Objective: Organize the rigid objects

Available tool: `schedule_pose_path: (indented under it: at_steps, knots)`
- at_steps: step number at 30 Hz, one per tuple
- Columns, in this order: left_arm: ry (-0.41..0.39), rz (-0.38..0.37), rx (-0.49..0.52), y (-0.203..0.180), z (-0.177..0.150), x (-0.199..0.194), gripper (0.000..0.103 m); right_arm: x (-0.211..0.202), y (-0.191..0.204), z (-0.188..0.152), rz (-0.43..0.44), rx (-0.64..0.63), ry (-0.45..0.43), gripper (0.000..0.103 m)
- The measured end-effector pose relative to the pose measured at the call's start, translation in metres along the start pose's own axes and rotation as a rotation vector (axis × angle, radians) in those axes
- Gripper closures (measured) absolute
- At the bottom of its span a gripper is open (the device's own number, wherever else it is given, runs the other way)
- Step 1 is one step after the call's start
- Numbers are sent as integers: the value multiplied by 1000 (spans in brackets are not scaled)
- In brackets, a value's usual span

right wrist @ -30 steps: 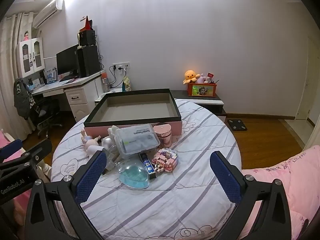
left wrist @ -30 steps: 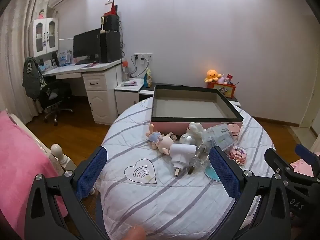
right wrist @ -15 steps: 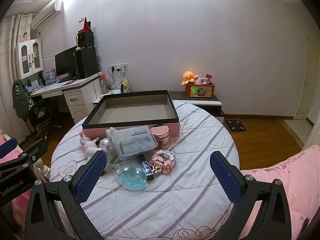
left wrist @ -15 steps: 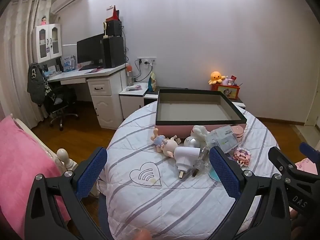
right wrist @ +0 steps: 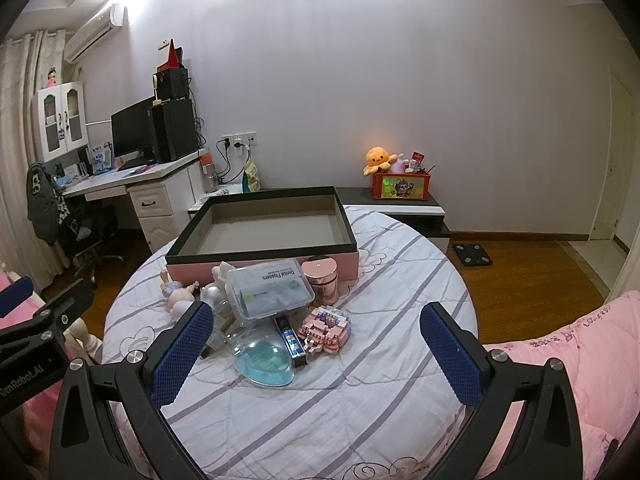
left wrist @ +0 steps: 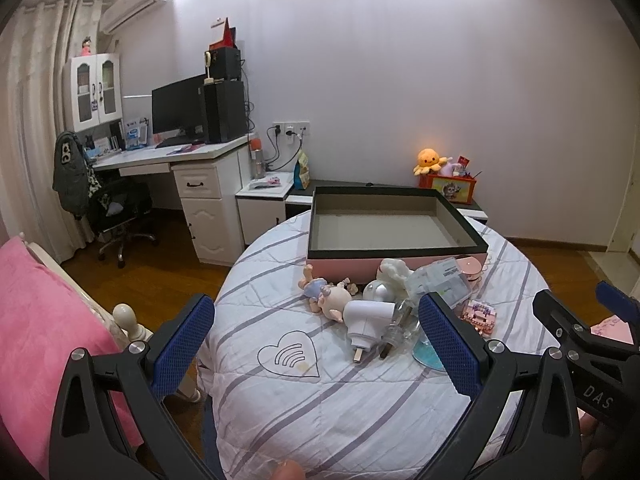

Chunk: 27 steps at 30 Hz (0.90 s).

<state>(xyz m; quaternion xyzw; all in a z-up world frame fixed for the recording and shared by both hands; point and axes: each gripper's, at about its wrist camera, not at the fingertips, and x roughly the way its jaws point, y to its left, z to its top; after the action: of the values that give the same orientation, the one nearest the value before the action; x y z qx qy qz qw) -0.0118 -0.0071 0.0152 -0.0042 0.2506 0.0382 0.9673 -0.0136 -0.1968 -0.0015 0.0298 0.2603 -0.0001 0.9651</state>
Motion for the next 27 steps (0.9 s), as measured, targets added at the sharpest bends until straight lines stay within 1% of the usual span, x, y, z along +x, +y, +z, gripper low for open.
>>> schedule_pose_path:
  at_steps: [5,27]
  knots:
    - [-4,9,10,-1,1,0,0,0,1,0,3,-1,-3,0]
    - [-12,5,11,-1,4,0,0,3,2,2,9,-15,-3,0]
